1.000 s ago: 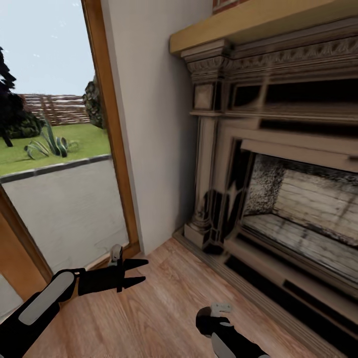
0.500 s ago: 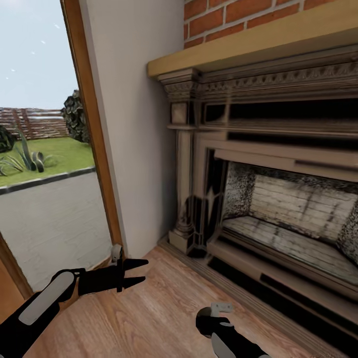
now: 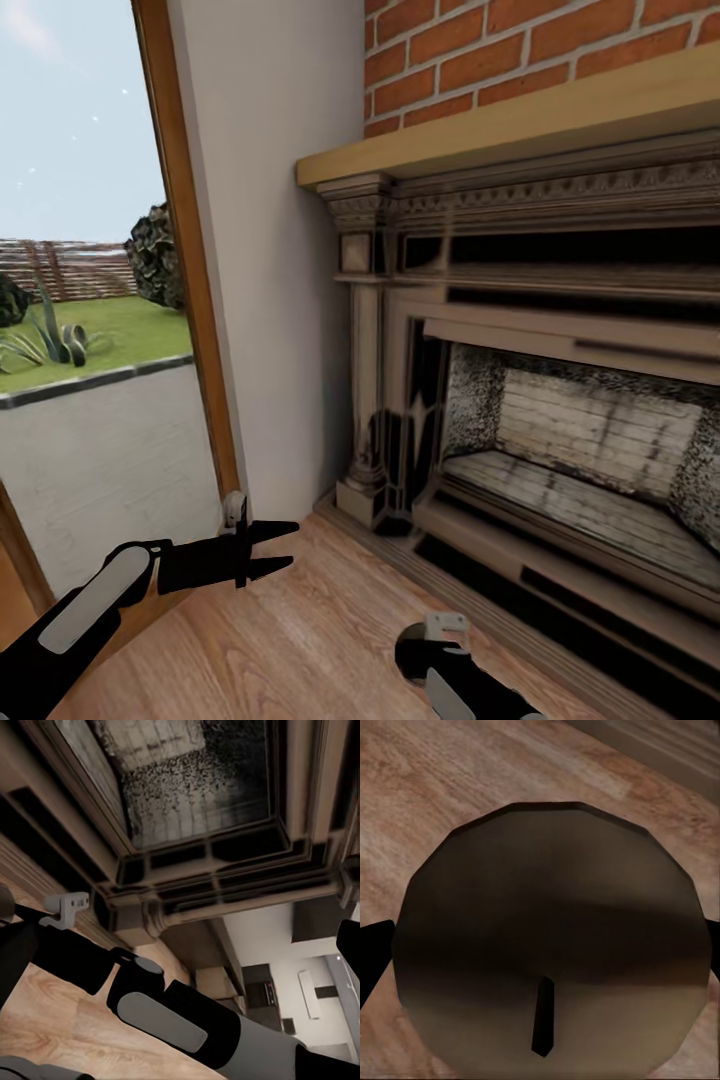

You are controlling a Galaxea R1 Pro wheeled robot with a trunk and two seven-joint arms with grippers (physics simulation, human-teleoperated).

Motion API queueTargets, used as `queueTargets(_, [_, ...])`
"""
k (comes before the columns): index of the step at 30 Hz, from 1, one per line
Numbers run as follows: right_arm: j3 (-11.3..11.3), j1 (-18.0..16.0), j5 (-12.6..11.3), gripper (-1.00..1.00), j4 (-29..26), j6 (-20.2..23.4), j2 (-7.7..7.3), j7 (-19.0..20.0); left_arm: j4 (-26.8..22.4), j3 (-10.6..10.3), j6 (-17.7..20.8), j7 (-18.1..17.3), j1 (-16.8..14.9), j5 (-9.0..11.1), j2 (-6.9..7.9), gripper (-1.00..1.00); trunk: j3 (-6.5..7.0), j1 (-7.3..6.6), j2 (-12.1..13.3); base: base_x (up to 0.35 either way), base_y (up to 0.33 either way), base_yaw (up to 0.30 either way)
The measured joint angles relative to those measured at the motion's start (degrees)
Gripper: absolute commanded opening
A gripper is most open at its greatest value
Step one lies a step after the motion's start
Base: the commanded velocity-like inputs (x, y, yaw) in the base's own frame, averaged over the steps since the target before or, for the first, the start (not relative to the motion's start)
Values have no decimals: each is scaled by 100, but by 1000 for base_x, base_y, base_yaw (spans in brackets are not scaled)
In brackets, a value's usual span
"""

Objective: Place each of the two pumpkins and all three candles from the living room inside a cabinet in the living room (use any cabinet), then make sure every cabinet is closed, and position the cauldron so it is next to a table in the living room.

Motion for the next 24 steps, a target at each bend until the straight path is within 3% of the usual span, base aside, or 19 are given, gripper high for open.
queueTargets(4, [-32,0,-44,-100,-3,388,-7,-1,-1,0,1,-1,0,0,-9,100,89,-10,5,0,0,0])
queueTargets(10, [-58,-4,-66,-100,-148,654,-26,84,1,-1,1,-1,0,1,-5,100,197,-141,245,0,0,0])
queueTargets(19, [-69,-3,-64,-100,-175,650,-24,117,0,0,4,-11,0,2,11,100,215,-164,287,0,0,-2])
queueTargets(24, [-70,0,-71,-100,-178,619,-29,233,6,1,4,-18,-2,5,29,100,215,-164,287,0,0,-190])
